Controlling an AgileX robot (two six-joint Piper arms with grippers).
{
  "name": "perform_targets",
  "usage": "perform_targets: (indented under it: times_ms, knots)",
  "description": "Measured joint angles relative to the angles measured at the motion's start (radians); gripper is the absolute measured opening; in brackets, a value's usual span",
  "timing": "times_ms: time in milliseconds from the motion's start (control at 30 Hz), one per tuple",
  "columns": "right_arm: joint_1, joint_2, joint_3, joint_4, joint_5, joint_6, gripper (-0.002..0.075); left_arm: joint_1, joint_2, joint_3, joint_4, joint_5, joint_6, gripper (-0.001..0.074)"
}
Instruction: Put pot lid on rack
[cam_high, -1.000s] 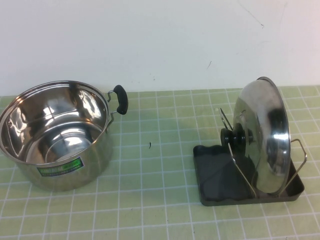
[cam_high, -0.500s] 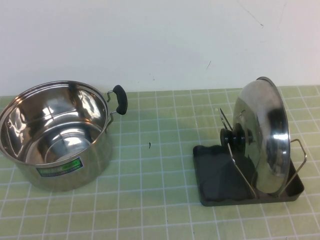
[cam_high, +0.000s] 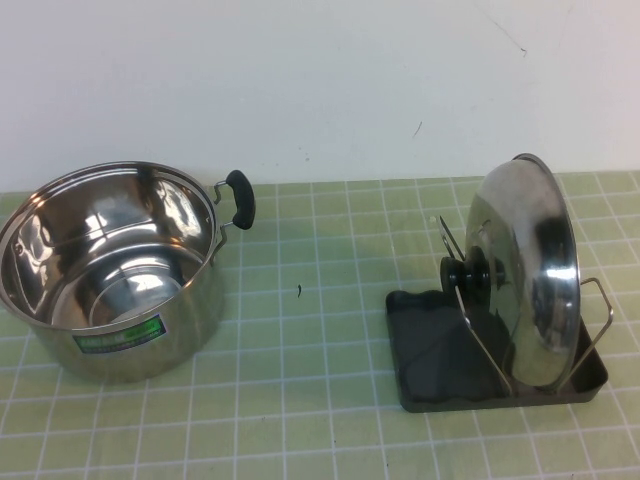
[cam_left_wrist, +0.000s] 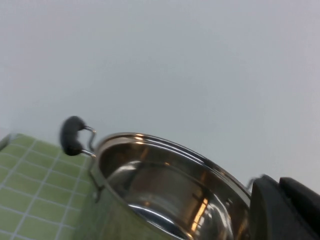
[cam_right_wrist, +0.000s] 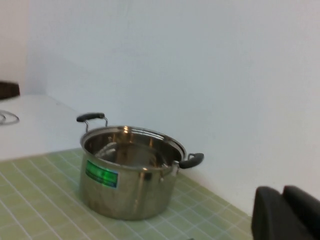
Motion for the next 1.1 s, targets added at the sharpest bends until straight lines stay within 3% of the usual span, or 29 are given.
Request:
perform_targets:
  times_ms: [267,600,733,900,1000,1100]
  knots:
    - [-0.008,-0.11,0.05,-0.457,0.013,0.0,0.0031,0.0,0.0,0.0,0.015,0.028,-0.016,0.0001]
    - [-0.255,-0.23,0.244,-0.518,-0.043,0.023,0.0031,0.0,0.0,0.0,0.294,0.01,-0.016,0.0001]
    - [-0.295,-0.23,0.272,-0.704,-0.097,0.357,0.0031,0.0,0.0,0.0,0.31,0.006,-0.016,0.0001]
    - [-0.297,-0.23,0.331,-1.137,-0.23,1.045,0.0031,0.0,0.0,0.0,0.315,-0.003,-0.016,0.0001]
    - [-0.325,-0.231,0.338,-1.229,-0.195,1.209,0.0031,0.0,0.0,0.0,0.315,-0.012,-0.016,0.0001]
    - [-0.396,-0.231,0.337,-1.289,-0.147,1.248,0.0031,0.0,0.0,0.0,0.316,-0.028,-0.016,0.0001]
